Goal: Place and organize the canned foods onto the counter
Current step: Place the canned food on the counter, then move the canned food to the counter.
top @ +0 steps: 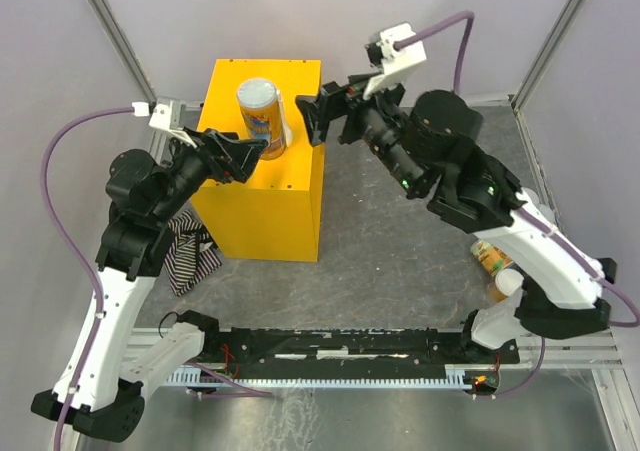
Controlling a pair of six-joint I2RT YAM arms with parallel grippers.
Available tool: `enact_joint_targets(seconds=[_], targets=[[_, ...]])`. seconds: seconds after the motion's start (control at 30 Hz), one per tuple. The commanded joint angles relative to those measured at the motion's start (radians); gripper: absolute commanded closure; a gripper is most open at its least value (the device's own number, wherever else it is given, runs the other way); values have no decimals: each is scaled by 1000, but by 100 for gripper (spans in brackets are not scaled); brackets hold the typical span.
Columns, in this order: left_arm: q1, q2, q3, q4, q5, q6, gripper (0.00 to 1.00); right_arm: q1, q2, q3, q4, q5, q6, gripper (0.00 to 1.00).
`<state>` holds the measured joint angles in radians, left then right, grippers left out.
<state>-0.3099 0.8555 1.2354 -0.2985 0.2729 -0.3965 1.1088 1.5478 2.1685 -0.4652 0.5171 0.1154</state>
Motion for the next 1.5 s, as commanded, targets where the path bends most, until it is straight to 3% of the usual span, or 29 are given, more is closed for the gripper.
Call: enact_joint_targets(seconds=[0.0,0.33,0.43,0.87,1.27,1.47], targets=[[-8,30,-4,110,55,47,14,0,-120,-185,132,57,-9,0],[-31,72,19,113,-44,154,15,0,-239,-370,214,108,-18,0],[-35,88,37,117,-66,165,16,-1,-218,-307,139,106,-7,0],[-102,124,30,177,-78,210,17,-1,-260,-329,90,137,-10,0],[-170,167,62,144,-237,269,18,0,-282,-347,82,144,-15,0],[-175,195,69,150,-280,287,26,-1,-271,-339,86,140,-23,0]])
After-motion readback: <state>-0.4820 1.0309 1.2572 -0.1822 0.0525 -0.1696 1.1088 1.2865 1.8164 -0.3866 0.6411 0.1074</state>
